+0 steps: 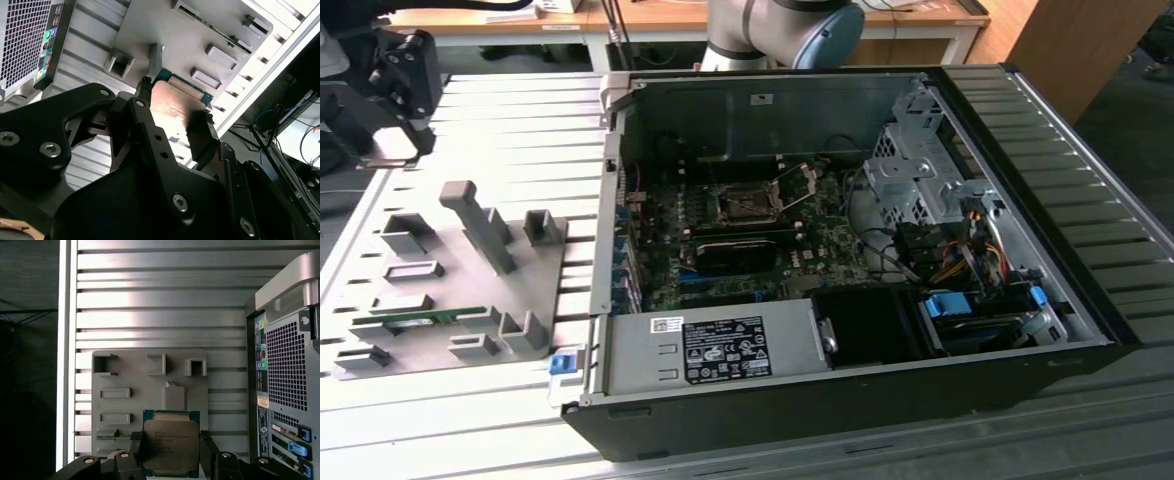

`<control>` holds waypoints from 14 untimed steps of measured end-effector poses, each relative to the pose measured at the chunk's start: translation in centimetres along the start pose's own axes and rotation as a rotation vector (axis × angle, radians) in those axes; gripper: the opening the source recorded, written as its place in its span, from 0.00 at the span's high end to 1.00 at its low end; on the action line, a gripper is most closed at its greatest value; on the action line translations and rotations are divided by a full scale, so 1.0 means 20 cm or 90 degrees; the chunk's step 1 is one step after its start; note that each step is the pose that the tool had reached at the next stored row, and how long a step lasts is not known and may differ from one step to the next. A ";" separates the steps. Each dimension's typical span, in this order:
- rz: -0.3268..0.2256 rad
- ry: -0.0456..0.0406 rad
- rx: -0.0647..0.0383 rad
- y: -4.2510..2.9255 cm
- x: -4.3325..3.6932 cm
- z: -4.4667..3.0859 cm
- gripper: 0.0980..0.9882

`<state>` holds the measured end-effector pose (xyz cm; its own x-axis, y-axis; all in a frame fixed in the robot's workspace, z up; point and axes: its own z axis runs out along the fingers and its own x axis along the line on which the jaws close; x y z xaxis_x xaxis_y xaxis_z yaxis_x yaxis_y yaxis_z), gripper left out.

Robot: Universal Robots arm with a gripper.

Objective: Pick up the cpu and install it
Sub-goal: 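Pick up the cpu and move it towards the insertion slot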

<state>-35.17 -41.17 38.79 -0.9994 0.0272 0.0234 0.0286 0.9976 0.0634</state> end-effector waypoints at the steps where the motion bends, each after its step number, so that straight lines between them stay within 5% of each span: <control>1: 0.000 0.0000 0.000 0.000 -0.005 0.000 0.51; 14: 0.000 0.0001 -0.003 0.002 -0.072 0.001 0.51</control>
<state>-33.74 -41.16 38.73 -0.9994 0.0271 0.0235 0.0286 0.9973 0.0682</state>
